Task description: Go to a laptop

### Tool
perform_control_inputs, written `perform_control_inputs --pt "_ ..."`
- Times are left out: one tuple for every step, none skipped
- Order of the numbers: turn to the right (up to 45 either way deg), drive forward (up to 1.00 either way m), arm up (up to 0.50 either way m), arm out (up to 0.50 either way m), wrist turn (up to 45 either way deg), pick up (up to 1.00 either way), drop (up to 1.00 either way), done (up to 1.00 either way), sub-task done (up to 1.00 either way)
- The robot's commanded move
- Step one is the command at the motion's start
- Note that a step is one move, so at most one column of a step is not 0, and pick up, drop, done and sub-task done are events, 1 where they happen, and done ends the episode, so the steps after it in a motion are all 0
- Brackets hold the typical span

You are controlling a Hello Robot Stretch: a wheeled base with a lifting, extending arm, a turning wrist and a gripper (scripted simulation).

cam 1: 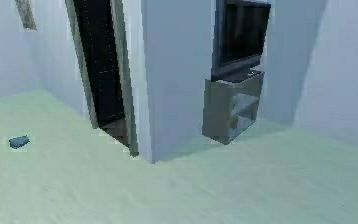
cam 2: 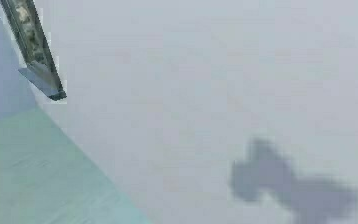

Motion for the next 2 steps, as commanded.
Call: perform_control_inputs --pt "-45.0 0.00 0.00 0.00 0.0 0.00 0.00 0.00 0.00" --pt "0.0 0.30 0.00 0.00 0.0 0.00 0.00 0.00 0.00"
